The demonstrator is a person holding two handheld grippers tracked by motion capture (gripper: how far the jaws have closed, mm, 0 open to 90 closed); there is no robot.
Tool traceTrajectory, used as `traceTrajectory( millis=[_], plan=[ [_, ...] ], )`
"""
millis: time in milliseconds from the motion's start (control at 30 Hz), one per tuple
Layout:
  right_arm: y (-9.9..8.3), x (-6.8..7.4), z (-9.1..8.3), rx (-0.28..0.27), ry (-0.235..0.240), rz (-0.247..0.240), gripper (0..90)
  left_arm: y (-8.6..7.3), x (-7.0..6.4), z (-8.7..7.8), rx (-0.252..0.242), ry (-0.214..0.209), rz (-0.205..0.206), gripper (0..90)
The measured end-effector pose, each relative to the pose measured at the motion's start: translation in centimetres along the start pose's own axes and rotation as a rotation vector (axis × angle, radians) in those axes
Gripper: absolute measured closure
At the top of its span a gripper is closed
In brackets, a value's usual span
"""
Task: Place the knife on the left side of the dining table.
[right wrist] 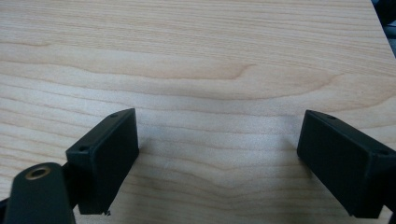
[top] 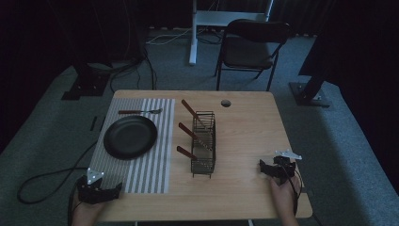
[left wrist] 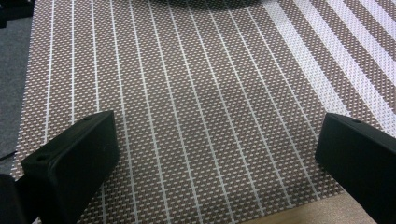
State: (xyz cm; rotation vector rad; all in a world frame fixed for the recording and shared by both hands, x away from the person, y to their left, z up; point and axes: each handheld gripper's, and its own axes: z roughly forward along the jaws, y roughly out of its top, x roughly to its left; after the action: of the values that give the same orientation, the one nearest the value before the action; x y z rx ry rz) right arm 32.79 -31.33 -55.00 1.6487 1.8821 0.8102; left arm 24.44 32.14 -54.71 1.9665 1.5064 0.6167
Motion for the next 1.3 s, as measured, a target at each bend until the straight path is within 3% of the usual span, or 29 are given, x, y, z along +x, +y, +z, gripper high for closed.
traceTrajectory(
  millis=[567,767,967,1067,1300],
  plan=[
    [0.0,0.0,-0.1,-0.001,0.001,-0.001,12.1,0.2,0.0,0.0,0.013,0.000,0.004,0.3],
    [-0.1,0.1,-0.1,-0.001,0.001,-0.001,12.1,0.6,0.1,0.0,0.008,-0.019,0.036,1.0],
    [-0.1,0.1,-0.1,-0.001,0.001,-0.001,12.1,1.9,-0.9,-0.3,-0.021,-0.081,0.046,1.0],
    [-0.1,0.1,-0.1,-0.001,0.002,0.000,12.1,3.0,-2.3,-0.2,-0.029,-0.137,0.081,1.0],
    [-0.1,0.1,-0.2,0.000,0.002,0.000,12.1,4.6,-3.0,0.0,-0.039,-0.205,0.100,1.0]
  ],
)
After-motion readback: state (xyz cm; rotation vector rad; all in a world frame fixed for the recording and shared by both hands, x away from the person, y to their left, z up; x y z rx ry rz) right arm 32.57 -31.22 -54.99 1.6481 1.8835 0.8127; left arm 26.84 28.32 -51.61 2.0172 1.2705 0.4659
